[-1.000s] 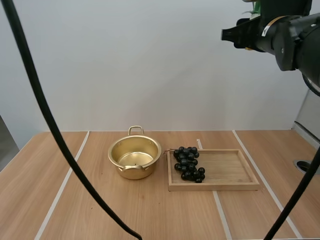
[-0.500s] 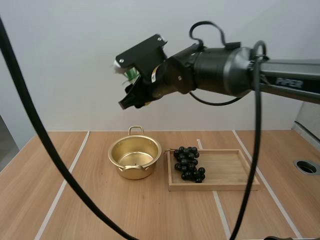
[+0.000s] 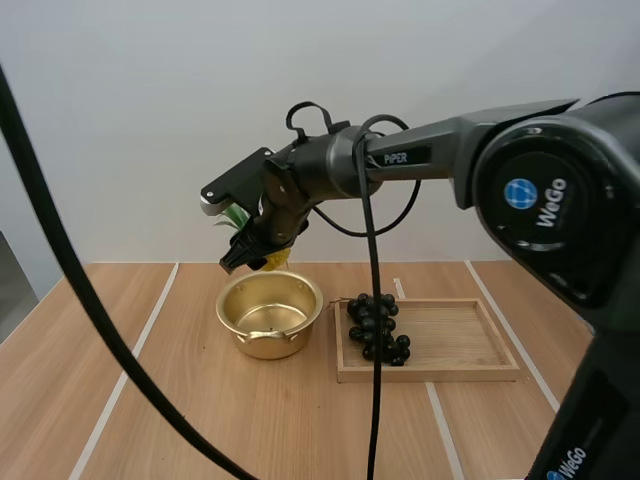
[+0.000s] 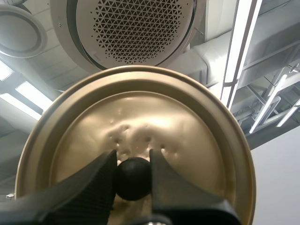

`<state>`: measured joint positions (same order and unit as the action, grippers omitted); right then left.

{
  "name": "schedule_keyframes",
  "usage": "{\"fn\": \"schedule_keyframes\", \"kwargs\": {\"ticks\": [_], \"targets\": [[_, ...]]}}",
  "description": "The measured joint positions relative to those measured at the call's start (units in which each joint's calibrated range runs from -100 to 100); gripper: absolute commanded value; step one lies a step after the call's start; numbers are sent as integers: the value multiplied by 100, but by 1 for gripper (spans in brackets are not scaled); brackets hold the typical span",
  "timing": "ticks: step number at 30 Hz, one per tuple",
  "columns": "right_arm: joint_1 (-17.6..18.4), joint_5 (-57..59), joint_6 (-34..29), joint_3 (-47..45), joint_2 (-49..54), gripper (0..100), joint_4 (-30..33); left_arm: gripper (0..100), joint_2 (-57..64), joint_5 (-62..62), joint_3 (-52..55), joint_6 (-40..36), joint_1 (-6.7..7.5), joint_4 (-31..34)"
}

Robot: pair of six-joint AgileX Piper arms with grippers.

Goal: Open the pot, put the pineapple inside, and close it

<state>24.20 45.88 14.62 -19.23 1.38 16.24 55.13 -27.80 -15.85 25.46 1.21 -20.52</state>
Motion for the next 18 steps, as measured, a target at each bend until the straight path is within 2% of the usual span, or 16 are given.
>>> {"fn": "schedule_keyframes", "kwargs": {"ticks": [9, 18], "targets": [[0, 1061, -13, 452, -776, 0, 231, 0, 0, -380, 0, 0, 0, 122], [0, 1741, 85, 465, -913, 0, 306, 0, 0, -402, 0, 0, 0, 239]]}}
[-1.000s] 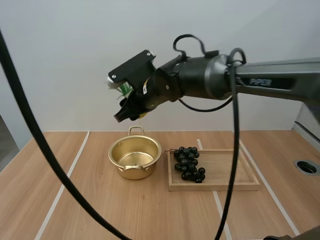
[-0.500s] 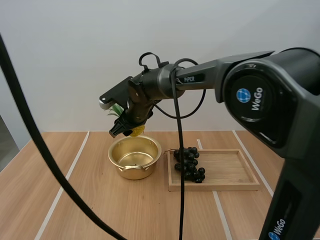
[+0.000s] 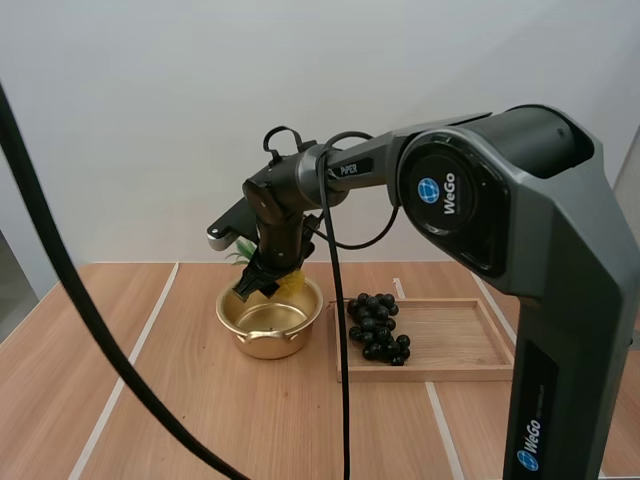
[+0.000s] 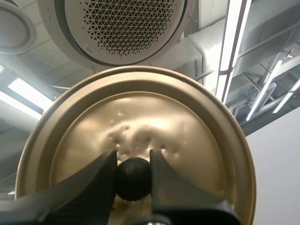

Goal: Open the pot, put the pineapple inside, and close it

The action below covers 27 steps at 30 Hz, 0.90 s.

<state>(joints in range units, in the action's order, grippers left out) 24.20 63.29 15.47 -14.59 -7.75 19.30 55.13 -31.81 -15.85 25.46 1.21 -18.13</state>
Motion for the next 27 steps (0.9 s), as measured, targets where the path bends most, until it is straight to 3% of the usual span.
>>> {"fn": "schedule_keyframes", "kwargs": {"ticks": [13, 27], "targets": [[0, 552, 824, 0, 0, 0, -650, 0, 0, 0, 0, 0, 0, 0], [0, 1065, 926, 0, -377, 0, -680, 0, 0, 0, 0, 0, 0, 0]]}}
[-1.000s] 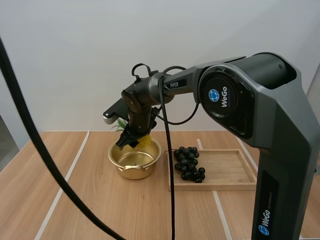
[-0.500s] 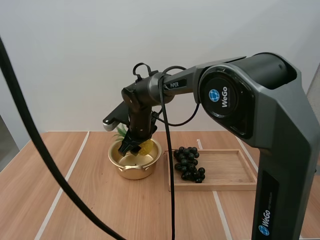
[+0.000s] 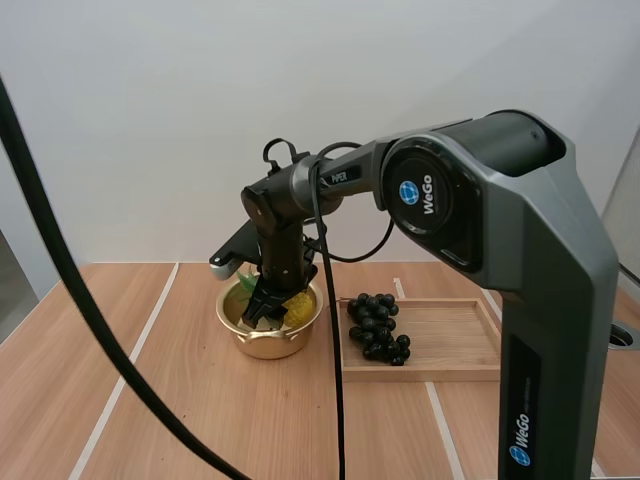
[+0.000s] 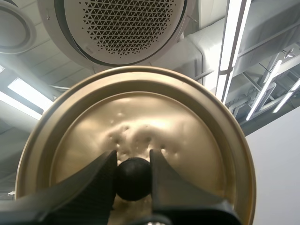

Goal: Open the pot, put the pineapple inside, and close it

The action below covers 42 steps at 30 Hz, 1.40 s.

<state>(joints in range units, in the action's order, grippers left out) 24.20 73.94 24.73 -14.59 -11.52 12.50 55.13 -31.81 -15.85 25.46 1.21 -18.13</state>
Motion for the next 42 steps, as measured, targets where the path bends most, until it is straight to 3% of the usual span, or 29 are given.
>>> {"fn": "schedule_keyframes", "kwargs": {"ticks": [14, 15, 17, 19, 21, 22, 33, 42], "targets": [[15, 36, 0, 25, -122, 0, -81, 0, 0, 0, 0, 0, 0, 3], [15, 36, 0, 25, -122, 5, -81, 0, 0, 0, 0, 0, 0, 3], [15, 36, 0, 25, -122, 24, -81, 0, 0, 0, 0, 0, 0, 3], [15, 36, -10, 25, -122, 54, -81, 0, 0, 0, 0, 0, 0, 3], [15, 36, -10, 25, -122, 92, -81, 0, 0, 0, 0, 0, 0, 3], [15, 17, -10, 25, -122, 100, -81, 0, 0, 0, 0, 0, 0, 3], [15, -580, -28, 25, -94, 100, 229, 0, 0, 0, 0, 0, 0, 3], [15, -822, -278, 25, 592, 100, 701, 0, 0, 0, 0, 0, 0, 3]]}}
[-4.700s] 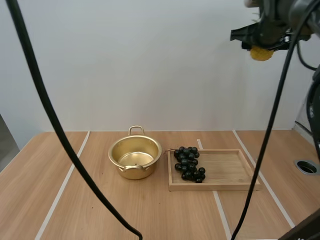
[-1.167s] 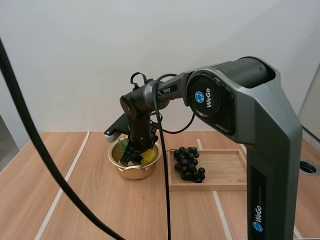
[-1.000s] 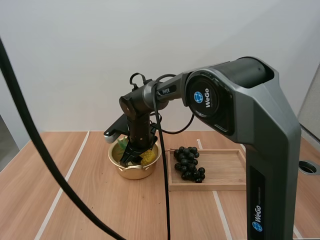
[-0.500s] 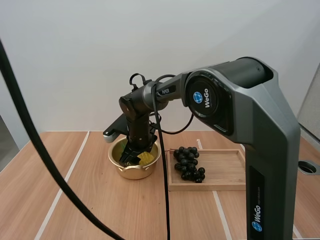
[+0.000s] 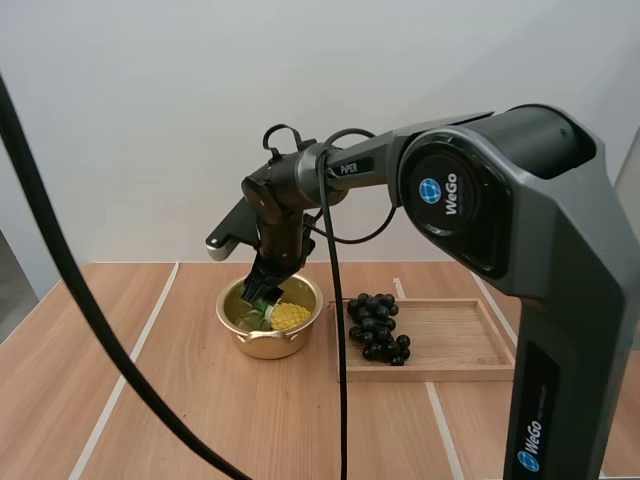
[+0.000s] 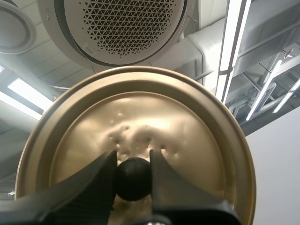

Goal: Open the pot, put the pineapple inside, and close it

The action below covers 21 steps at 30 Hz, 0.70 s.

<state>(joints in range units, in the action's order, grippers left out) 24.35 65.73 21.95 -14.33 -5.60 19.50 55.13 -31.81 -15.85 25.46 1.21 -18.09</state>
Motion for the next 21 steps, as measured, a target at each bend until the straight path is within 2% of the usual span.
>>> {"fn": "schedule_keyframes", "kwargs": {"ticks": [3, 8, 9, 10, 13, 17, 21], "targets": [[0, -43, -318, 0, 385, 100, 376, 0, -13, 0, 0, 0, 0, 0], [0, -54, -573, 0, 717, 100, 649, 0, -55, 0, 0, 0, 0, 0], [0, -54, -741, 0, 938, 100, 922, 0, -102, 0, 0, 0, 0, 0], [0, -21, -1174, 0, 1419, 100, 1442, 0, -147, 0, 0, 0, 0, 0], [-61, -21, -1994, -13, 2275, 100, 2296, 0, -317, -18, 0, 0, 0, 0], [-306, -38, -2717, -13, 3077, 100, 2787, 0, -430, -18, 0, -12, 0, 0], [-649, -113, -3161, -13, 3740, 100, 2949, 0, -550, -18, 0, -142, 0, 11]]}}
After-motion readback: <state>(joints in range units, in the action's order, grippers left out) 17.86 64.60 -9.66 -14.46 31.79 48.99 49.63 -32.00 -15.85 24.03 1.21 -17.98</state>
